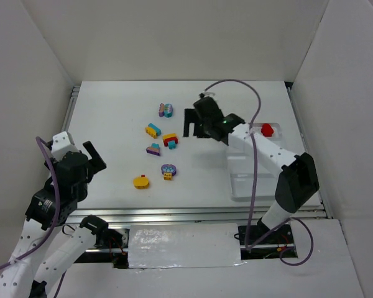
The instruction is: Sort the legos into containers by color
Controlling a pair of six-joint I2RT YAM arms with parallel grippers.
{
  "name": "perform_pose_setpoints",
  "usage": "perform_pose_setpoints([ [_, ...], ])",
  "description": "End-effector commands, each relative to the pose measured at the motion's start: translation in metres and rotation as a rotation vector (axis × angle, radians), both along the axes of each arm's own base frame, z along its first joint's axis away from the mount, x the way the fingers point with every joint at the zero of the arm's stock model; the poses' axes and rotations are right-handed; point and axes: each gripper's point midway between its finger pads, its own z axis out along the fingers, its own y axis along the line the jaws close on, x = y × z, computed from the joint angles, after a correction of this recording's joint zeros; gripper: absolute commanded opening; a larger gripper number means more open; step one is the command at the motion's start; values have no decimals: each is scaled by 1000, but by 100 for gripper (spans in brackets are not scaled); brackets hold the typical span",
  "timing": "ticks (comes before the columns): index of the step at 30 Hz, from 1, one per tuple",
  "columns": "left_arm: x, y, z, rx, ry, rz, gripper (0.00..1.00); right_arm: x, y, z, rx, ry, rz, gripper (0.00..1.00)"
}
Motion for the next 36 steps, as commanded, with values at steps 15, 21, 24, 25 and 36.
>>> perform_pose_setpoints([
  [15,7,-1,4,15,-13,-9,100,-140,161,-90,-33,139,82,88],
  [21,6,0,4,15,-13,-7,99,-141,162,-105,-75,128,49,78],
  [24,6,0,5,13,-15,-8,100,-140,166,-114,-80,138,62,73],
  [25,6,-1,4,13,-13,-7,100,-140,167,-116,-82,142,61,73],
  [36,6,-1,5,10,-18,-13,100,-127,173,-136,-114,149,60,62],
])
